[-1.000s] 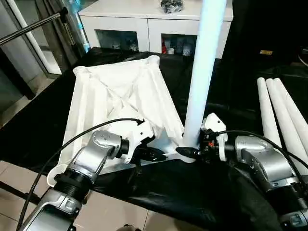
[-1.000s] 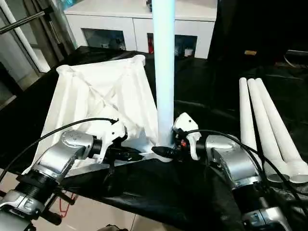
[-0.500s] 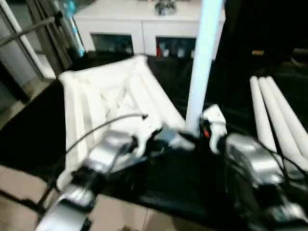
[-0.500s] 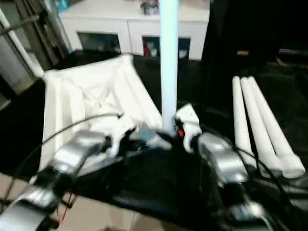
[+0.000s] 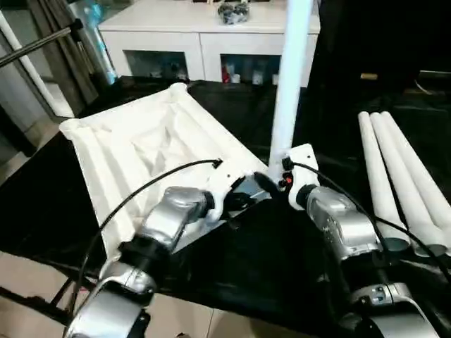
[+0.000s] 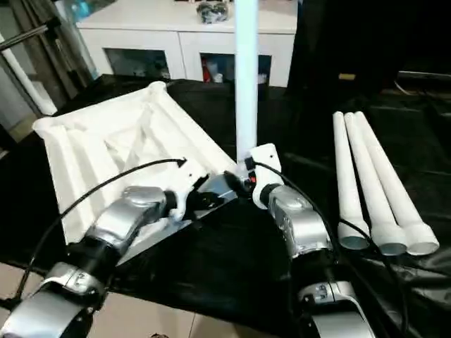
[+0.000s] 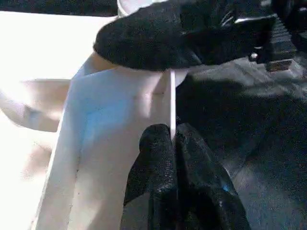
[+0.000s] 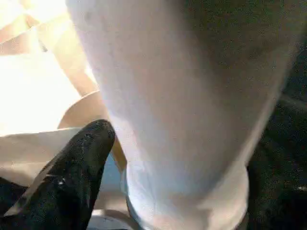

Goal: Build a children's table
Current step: Rotate leg to tighten

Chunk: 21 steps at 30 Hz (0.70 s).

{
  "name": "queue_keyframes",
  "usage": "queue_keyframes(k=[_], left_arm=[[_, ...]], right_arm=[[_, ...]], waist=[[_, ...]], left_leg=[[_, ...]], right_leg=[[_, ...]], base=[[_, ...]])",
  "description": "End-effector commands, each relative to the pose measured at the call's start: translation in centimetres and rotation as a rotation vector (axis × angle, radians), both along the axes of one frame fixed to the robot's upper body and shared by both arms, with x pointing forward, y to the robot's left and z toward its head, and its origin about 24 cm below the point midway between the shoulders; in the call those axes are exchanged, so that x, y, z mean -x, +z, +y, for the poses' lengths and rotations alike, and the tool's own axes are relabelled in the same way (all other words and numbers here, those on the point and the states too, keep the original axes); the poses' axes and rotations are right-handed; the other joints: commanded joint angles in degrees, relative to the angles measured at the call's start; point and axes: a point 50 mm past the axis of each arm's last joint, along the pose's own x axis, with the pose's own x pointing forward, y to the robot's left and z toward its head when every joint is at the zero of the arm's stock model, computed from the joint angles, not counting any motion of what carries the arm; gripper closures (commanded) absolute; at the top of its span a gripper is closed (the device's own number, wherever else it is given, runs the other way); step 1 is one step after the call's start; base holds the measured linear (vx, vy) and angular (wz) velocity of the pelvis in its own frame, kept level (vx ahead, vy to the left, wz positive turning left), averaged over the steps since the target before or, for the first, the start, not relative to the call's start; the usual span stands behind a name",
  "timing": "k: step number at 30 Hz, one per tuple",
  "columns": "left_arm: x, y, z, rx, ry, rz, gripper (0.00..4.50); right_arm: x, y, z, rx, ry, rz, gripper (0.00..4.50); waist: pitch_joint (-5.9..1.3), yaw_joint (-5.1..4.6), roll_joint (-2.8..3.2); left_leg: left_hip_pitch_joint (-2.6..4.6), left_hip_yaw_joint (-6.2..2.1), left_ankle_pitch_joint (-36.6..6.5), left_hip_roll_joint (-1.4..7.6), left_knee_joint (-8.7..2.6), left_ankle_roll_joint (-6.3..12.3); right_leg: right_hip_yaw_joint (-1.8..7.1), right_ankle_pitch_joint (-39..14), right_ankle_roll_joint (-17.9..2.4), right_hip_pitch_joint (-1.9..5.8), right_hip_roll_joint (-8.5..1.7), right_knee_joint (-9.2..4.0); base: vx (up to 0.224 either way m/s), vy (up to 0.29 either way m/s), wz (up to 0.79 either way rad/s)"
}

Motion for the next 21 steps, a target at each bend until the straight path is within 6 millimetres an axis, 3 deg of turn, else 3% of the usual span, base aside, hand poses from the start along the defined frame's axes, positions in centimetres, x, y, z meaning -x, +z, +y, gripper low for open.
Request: queue_keyframes(k=[1, 4, 5, 6, 10, 14, 21], left_arm=[[0.7, 1.3, -1.2, 0.07, -0.128, -0.039, 4.5], [1.3, 1.3, -0.5, 0.077, -0.203, -0.032, 4.5], [2.0, 1.3, 0.3, 0.072, -0.277, -0.025, 4.5], [2.0, 1.3, 0.3, 0.072, -0.277, -0.025, 4.5], [2.6, 1.4, 1.2, 0.069, -0.353, -0.004, 4.5], [3.0, 1.3, 2.3, 0.042, -0.397, 0.02, 4.5], [3.3, 1.3, 2.7, 0.029, -0.42, 0.031, 4.5]], right_arm=[[1.3, -1.1, 1.7, -0.012, 0.169, 0.059, 0.5], [2.0, -0.3, 0.9, -0.014, 0.296, 0.028, 0.5], [2.9, 0.4, 0.0, -0.005, 0.417, 0.015, 0.5], [2.9, 0.4, 0.0, -0.005, 0.417, 0.015, 0.5], [3.9, 0.9, -1.2, -0.005, 0.538, 0.043, 0.5], [4.8, 1.1, -2.0, -0.002, 0.623, 0.081, 0.76], [5.3, 1.0, -1.8, -0.009, 0.66, 0.105, 1.4]], waist=[[-3.31, 0.09, -1.1], [-3.37, 0.35, -1.06], [-3.45, 0.61, -1.14], [-3.48, 0.8, -0.9], [-3.56, 1.53, -0.82], [-3.56, 2.04, -0.75], [-3.52, 2.16, -0.8]], left_leg=[[0.31, -1.44, -11.6, 3.23, -4.07, 3.14], [0.27, -1.44, -11.2, 3.34, -4.05, 3.73], [0.29, -1.51, -10.6, 3.46, -4.0, 4.08], [0.32, -1.31, -10.2, 3.53, -3.87, 4.81], [0.15, -1.25, -8.3, 3.58, -3.63, 5.51], [0.35, -1.31, -9.2, 3.71, -3.73, 5.18], [0.25, -1.35, -9.4, 3.59, -3.79, 4.18]], right_leg=[[2.97, -13.8, -11.8, 2.37, -5.13, -5.1], [3.0, -12.1, -12.1, 2.54, -5.17, -4.92], [3.0, -10.8, -12.1, 2.75, -5.15, -4.83], [3.07, -9.6, -12.5, 2.42, -5.09, -4.59], [2.96, -7.4, -13.3, 2.31, -5.04, -4.36], [2.9, -8.8, -13.3, 2.22, -5.01, -4.33], [2.94, -9.7, -13.0, 2.18, -5.06, -4.39]], base=[[0.0, 0.0, 0.0], [0.0, 0.0, 0.0], [0.0, 0.0, 0.0], [0.0, 0.0, 0.0], [0.0, 0.0, 0.0], [0.0, 0.0, 0.0], [0.0, 0.0, 0.0]])
